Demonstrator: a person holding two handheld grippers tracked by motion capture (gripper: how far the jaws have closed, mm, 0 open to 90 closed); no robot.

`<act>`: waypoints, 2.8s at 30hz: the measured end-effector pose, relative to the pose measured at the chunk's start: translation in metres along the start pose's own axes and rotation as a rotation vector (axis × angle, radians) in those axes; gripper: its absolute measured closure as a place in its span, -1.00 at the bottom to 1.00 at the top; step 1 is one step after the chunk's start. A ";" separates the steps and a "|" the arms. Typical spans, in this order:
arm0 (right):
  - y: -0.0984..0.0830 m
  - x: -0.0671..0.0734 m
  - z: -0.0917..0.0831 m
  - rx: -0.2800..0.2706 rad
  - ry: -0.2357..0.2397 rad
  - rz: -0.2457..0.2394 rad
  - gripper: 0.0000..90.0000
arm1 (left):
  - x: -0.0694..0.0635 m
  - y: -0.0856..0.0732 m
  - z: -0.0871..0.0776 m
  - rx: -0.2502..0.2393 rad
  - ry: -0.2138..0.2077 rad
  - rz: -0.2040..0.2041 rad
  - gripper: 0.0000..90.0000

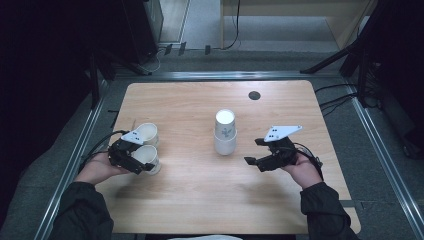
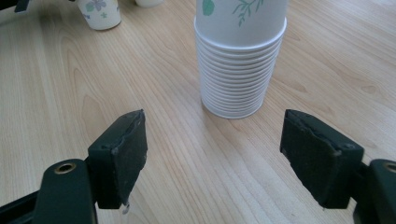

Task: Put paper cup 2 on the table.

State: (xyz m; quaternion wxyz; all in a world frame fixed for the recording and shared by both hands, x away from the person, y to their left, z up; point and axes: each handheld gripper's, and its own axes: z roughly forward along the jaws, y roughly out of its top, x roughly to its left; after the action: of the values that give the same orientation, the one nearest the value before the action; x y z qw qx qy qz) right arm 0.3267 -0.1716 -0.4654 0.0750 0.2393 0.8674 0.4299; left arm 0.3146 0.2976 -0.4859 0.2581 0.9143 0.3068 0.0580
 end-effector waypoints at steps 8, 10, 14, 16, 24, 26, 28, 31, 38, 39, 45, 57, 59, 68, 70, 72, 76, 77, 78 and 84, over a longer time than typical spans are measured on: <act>0.000 0.002 0.001 0.008 0.001 -0.011 -0.49 | -0.001 0.002 -0.001 -0.016 -0.021 -0.004 -0.71; 0.000 0.002 0.001 0.008 0.001 -0.013 -0.49 | -0.001 0.002 -0.003 -0.020 -0.025 -0.009 -0.71; 0.000 0.001 0.001 0.007 0.004 -0.012 -0.49 | 0.000 0.002 -0.004 -0.029 -0.035 -0.020 -0.71; 0.000 0.001 0.001 0.010 0.002 -0.011 -0.49 | 0.000 0.003 -0.005 -0.031 -0.038 -0.022 -0.71; 0.000 0.002 0.001 0.017 0.002 -0.021 -0.49 | 0.000 0.004 -0.009 -0.056 -0.042 -0.029 -0.71; 0.000 0.002 0.002 0.018 0.003 -0.023 -0.49 | 0.000 0.005 -0.012 -0.068 -0.044 -0.031 -0.71; 0.000 0.002 0.002 0.019 0.004 -0.022 -0.49 | 0.000 0.006 -0.014 -0.074 -0.041 -0.028 -0.71; 0.000 0.003 0.002 0.019 0.007 -0.021 -0.49 | 0.000 0.006 -0.017 -0.089 -0.033 -0.029 -0.71; 0.000 0.003 0.002 0.022 0.010 -0.022 -0.49 | 0.000 0.009 -0.027 -0.132 -0.034 -0.028 -0.71; 0.000 0.003 0.003 0.023 0.010 -0.022 -0.49 | 0.000 0.009 -0.028 -0.137 -0.031 -0.032 -0.71; 0.000 0.005 0.004 0.027 0.013 -0.029 -0.49 | -0.004 0.018 -0.034 -0.156 -0.015 -0.036 -0.71; -0.002 0.008 0.004 0.041 0.013 -0.037 -0.49 | -0.016 0.042 -0.035 -0.194 -0.030 -0.046 -0.71; -0.002 0.009 0.004 0.041 0.014 -0.036 -0.49 | -0.018 0.046 -0.034 -0.192 -0.036 -0.047 -0.71; -0.005 0.009 0.002 0.049 0.013 -0.039 -0.49 | -0.034 0.068 -0.028 -0.221 -0.051 -0.019 -0.70; -0.006 0.009 0.001 0.046 0.009 -0.036 -0.49 | -0.039 0.074 -0.027 -0.231 -0.052 -0.015 -0.70; -0.007 0.010 0.000 0.048 0.008 -0.033 -0.49 | -0.043 0.079 -0.025 -0.235 -0.061 -0.012 -0.70; -0.007 0.011 0.001 0.053 0.012 -0.038 -0.49 | -0.054 0.087 -0.019 -0.234 -0.071 -0.002 -0.70; -0.007 0.012 0.002 0.055 0.013 -0.039 -0.49 | -0.056 0.089 -0.017 -0.226 -0.071 0.003 -0.70; -0.007 0.013 0.002 0.058 0.014 -0.041 -0.49 | -0.056 0.089 -0.017 -0.226 -0.071 0.003 -0.70; -0.007 0.015 0.004 0.068 0.021 -0.051 -0.49 | -0.071 0.100 -0.004 -0.231 -0.112 0.022 -0.69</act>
State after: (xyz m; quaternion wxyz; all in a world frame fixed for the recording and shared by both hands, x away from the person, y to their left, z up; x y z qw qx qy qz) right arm 0.3120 -0.1649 -0.4723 0.0688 0.2149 0.8881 0.4005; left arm 0.3091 0.1894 -0.4286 0.3779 0.8835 0.2730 0.0448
